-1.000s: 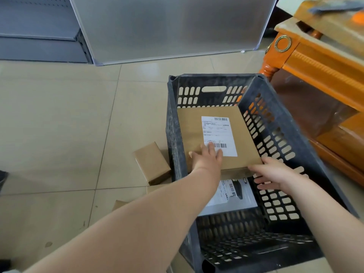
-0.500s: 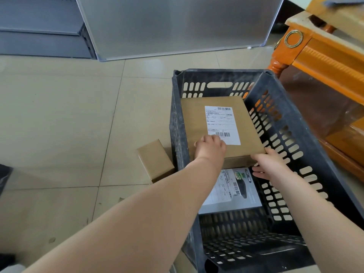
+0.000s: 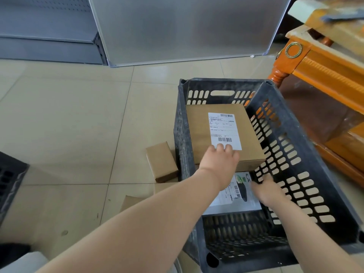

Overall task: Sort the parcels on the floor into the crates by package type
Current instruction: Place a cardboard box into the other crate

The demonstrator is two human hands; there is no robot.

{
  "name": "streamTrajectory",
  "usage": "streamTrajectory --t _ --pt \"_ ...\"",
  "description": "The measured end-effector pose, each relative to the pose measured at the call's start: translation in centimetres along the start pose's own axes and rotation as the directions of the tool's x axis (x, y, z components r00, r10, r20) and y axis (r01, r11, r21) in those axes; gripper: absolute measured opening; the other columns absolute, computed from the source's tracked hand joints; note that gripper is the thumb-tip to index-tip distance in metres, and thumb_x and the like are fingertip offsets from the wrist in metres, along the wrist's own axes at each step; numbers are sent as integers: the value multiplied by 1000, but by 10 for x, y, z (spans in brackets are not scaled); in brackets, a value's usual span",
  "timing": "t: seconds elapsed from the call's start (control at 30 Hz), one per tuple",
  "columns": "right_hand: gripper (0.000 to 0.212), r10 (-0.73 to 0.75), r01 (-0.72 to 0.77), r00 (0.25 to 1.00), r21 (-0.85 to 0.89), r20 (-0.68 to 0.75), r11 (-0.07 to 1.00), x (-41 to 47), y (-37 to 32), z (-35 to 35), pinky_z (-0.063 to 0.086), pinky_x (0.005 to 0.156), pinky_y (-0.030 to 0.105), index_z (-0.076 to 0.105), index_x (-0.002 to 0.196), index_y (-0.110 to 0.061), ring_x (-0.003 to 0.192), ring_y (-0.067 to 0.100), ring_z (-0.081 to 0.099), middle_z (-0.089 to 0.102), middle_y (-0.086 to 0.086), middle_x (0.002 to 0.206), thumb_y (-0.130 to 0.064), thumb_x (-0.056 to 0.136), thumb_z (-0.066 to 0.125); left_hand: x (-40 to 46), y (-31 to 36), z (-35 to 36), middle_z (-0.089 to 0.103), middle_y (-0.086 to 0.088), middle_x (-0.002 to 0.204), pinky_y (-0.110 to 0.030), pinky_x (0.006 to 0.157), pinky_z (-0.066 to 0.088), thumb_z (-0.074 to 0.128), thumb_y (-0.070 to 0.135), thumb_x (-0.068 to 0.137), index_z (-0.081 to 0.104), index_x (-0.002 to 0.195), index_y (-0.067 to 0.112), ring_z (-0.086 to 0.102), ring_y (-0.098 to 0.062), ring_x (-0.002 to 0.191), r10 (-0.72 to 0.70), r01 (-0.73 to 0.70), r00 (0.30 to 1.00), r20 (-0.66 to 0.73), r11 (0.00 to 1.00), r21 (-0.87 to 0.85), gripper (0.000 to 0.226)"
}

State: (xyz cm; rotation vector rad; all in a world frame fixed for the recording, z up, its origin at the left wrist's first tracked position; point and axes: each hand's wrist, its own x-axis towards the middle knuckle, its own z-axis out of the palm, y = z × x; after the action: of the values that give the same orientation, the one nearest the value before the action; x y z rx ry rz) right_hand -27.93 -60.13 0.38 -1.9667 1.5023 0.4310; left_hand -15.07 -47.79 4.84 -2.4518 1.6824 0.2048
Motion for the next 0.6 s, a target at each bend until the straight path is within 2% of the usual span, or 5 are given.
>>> streamTrajectory --t 0.07,0.13,0.27,0.4,0.6 --pt "51 -55 94 992 -362 117 928 -21 -1 -8 44 78 34 44 140 -9 107 25 56 58 11 129 -40 100 49 -12 1 -4 45 -11 131 -41 103 34 56 20 86 39 135 12 45 -31 118 29 -28 998 -62 999 20 52" --pt "50 -95 214 961 -483 259 849 -47 1 -7 47 92 35 52 137 -17 116 21 56 59 4 130 -50 100 46 -25 -3 -6 46 -11 134 -46 112 25 52 26 89 41 134 13 40 -32 126 10 -11 994 -108 1000 -4 48" --pt "27 -150 360 862 -377 484 853 -90 17 6 43 100 32 61 102 -37 112 12 58 64 -14 111 -60 92 51 -57 -30 -14 33 -10 152 -49 121 9 46 33 93 38 143 15 17 -32 146 -59 35 984 -167 989 -141 53" --pt "25 -184 375 881 -406 436 833 -98 22 11 44 91 29 67 106 -36 99 4 58 67 -17 104 -53 93 54 -95 -79 -18 32 -9 153 -43 118 21 38 47 97 39 142 17 20 -29 145 -117 89 981 -156 981 -173 55" --pt "22 -106 375 838 -425 535 824 -105 21 19 39 80 20 63 82 -30 99 9 56 60 -14 93 -40 98 52 -156 -148 -17 24 -6 159 -42 117 26 33 47 101 25 151 20 21 -26 146 -169 163 986 -16 969 -186 57"
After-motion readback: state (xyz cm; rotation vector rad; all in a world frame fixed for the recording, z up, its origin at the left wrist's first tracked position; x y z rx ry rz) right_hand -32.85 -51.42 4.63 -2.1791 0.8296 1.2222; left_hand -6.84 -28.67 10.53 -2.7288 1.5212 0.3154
